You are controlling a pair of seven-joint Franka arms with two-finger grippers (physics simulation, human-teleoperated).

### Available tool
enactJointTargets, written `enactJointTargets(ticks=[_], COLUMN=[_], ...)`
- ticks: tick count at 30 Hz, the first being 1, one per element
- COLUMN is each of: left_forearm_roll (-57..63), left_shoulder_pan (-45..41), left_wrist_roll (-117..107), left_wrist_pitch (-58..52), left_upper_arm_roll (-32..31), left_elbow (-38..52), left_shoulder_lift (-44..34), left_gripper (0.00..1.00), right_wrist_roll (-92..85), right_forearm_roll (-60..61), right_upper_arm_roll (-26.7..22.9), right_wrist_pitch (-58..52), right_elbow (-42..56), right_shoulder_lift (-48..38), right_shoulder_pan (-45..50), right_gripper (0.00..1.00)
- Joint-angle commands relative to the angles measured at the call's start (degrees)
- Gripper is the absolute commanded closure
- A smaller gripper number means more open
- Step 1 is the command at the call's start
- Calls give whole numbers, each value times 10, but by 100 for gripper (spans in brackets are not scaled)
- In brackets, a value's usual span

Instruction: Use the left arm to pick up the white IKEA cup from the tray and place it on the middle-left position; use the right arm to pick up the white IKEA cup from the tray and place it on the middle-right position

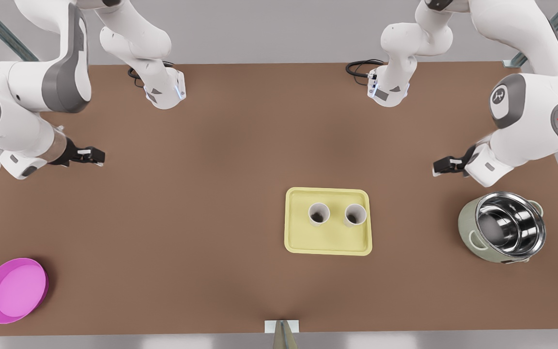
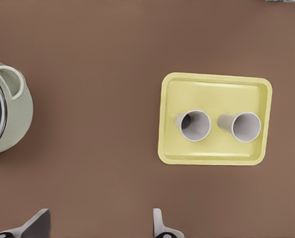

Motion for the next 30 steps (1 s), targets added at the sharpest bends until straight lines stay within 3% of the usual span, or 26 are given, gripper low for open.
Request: enactJointTargets(ticks=[1, 5, 7, 11, 12, 20, 22, 30], left_forearm_roll=[-6, -5, -5, 22, 22, 25, 26, 45], left_shoulder_pan=[-2, -1, 2, -3, -3, -3, -13, -26], left_wrist_roll=[-14, -7, -7, -14, -14, -39, -39, -39], left_wrist_pitch=[40, 50, 53, 46, 46, 42, 46, 49], left_upper_arm_roll=[-1, -1, 1, -12, -11, -33, -33, -33], left_elbow=[0, -7, -16, -28, -34, -34, -34, -35], left_shoulder_lift=[-1, 3, 3, -4, -6, -5, -1, 8], left_gripper=[0, 0, 0, 0, 0, 0, 0, 0], right_wrist_roll=[6, 21, 239, 446, 504, 522, 558, 588], right_forearm_roll=[6, 30, 36, 37, 35, 3, -8, -8], right_upper_arm_roll=[1, 29, 51, 52, 52, 44, 6, -3], right_wrist_pitch=[20, 25, 52, 253, 256, 477, 492, 599], right_elbow=[0, 12, 55, 73, 144, 178, 233, 235], right_shoulder_lift=[-1, 31, 112, 221, 273, 375, 417, 463], right_shoulder_pan=[11, 16, 136, 314, 348, 388, 431, 459], right_gripper=[0, 0, 0, 0, 0, 0, 0, 0])
